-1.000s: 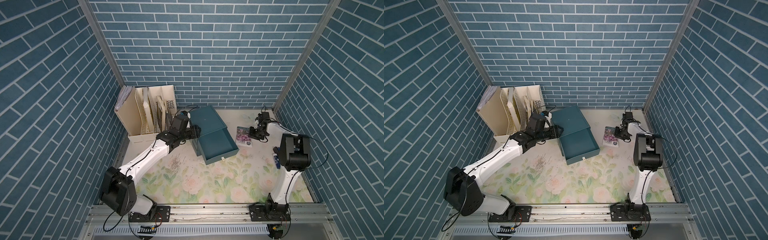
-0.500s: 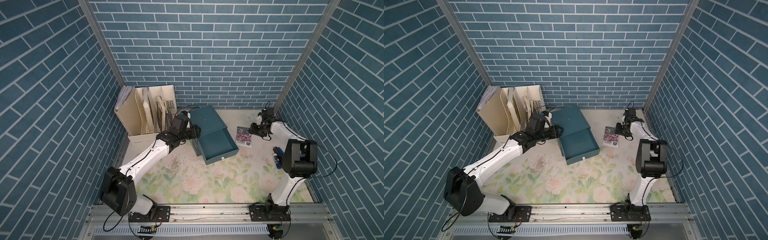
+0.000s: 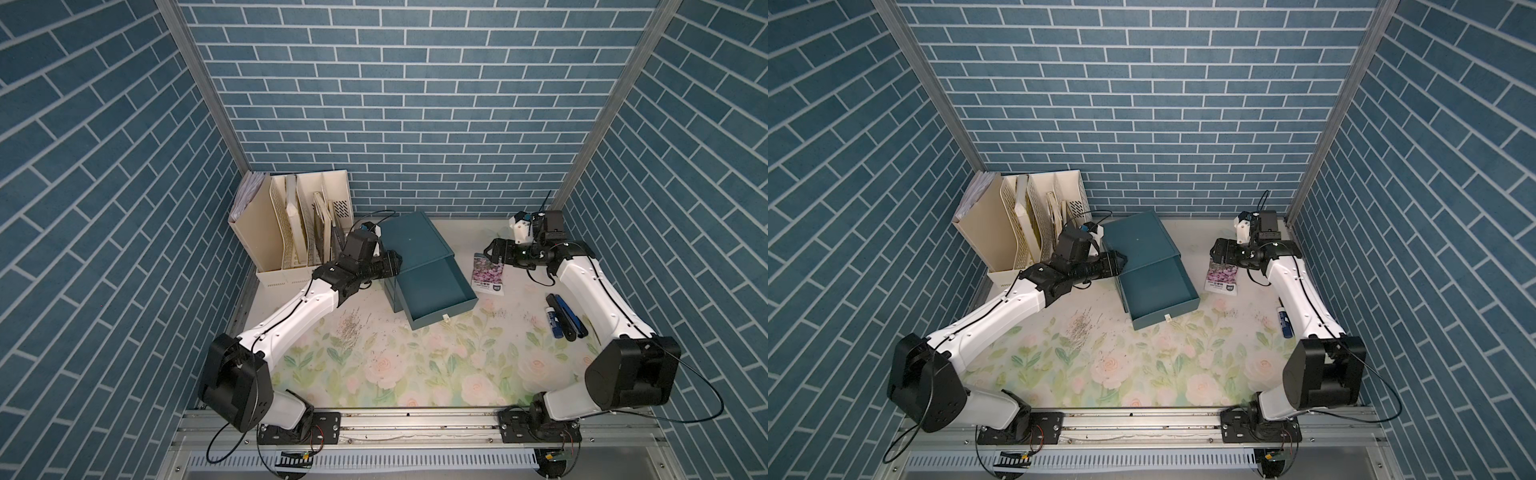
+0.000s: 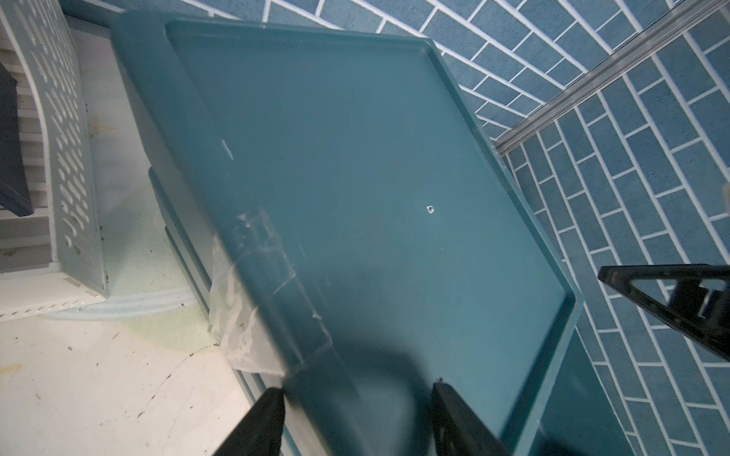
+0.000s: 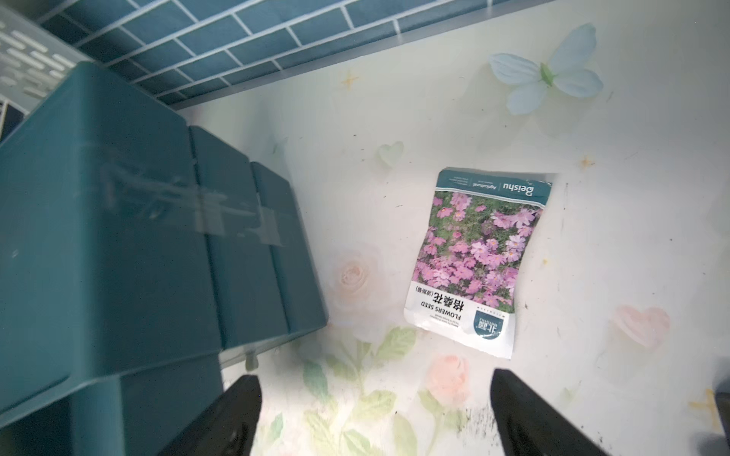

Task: Take the seed bags out of the drawer
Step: Place the seed packet at the center of the board, then close the drawer in the storage box.

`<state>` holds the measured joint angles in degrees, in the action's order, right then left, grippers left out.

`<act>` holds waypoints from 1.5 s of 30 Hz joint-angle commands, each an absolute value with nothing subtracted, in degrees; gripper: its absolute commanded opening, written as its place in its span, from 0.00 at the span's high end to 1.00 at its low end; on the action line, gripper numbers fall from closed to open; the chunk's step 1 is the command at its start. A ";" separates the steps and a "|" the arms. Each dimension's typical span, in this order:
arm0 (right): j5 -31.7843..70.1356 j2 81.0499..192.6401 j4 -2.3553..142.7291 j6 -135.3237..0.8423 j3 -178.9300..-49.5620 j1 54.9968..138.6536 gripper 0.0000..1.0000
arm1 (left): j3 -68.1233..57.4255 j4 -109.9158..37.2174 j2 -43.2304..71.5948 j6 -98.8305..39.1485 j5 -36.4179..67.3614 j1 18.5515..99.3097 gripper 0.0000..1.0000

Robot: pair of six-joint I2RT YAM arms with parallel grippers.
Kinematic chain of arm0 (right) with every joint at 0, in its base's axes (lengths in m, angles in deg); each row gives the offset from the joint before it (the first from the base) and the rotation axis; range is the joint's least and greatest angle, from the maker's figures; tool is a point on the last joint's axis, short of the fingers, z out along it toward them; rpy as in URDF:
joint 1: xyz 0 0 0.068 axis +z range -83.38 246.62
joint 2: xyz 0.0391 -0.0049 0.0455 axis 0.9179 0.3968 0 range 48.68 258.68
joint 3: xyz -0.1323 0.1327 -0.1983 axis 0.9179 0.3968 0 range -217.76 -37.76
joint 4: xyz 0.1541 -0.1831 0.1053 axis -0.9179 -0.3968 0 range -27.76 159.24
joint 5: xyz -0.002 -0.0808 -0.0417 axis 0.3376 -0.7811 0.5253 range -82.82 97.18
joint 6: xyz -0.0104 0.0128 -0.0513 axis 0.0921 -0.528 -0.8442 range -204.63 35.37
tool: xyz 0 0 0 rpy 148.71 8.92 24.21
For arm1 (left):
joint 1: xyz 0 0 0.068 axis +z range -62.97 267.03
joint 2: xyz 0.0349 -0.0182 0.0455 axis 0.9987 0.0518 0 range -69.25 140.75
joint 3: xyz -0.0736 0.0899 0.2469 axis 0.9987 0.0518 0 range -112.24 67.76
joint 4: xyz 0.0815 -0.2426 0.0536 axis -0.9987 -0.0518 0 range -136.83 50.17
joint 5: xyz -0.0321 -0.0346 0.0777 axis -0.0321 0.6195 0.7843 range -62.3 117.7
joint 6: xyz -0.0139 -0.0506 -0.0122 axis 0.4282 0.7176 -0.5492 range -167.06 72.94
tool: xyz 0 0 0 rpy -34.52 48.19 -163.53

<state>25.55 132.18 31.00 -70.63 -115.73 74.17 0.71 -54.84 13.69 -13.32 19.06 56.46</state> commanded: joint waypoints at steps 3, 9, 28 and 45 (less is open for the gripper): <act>29.42 127.02 25.21 -72.49 -116.33 76.96 0.00 | 2.29 -63.74 14.85 -15.14 18.83 55.98 0.37; 33.97 121.54 23.95 -72.58 -115.26 80.92 0.00 | 2.30 -64.05 14.78 -15.25 18.91 56.00 0.37; 31.05 110.04 20.03 -63.30 -110.29 103.49 0.11 | 2.63 -64.37 14.08 -15.40 19.04 55.99 0.37; 16.67 106.32 29.93 -52.29 -97.53 117.74 0.28 | 2.29 -64.71 14.29 -15.42 19.26 55.96 0.37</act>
